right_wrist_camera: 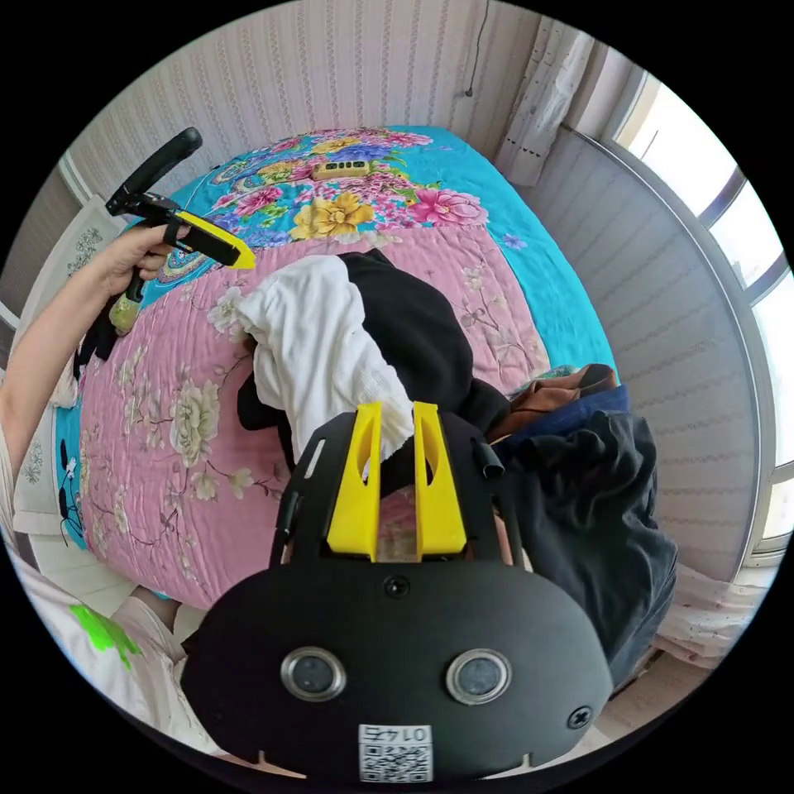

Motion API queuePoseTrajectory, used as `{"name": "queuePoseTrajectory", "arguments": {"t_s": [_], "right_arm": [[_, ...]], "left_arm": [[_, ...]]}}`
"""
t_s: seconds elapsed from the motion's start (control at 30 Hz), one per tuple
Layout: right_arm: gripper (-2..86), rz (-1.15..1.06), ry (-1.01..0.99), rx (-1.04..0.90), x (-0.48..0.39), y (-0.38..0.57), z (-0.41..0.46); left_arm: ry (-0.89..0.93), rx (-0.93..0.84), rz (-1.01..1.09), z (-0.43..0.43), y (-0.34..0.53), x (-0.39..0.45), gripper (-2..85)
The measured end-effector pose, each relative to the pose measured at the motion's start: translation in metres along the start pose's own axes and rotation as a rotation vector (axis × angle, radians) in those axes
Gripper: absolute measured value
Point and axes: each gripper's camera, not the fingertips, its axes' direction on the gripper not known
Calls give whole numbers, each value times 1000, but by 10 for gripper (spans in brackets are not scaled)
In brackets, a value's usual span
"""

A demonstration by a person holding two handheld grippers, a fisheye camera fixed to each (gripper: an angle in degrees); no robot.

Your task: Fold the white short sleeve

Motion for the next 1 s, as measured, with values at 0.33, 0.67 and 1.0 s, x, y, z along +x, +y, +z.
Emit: {"name": "queuePoseTrajectory", "arguments": {"t_s": [0.33,0.67,1.0], "right_arm": [[17,24,35,-43,-1,-16,35],[32,68,85,-43,0,-12,84],[100,-130,-203,116,-107,50,105]], "left_arm": [[-203,-25,189,43,62,63,68],[-111,2,159,30,152,46,67],[-195,63,329,29,293,88,65]]}}
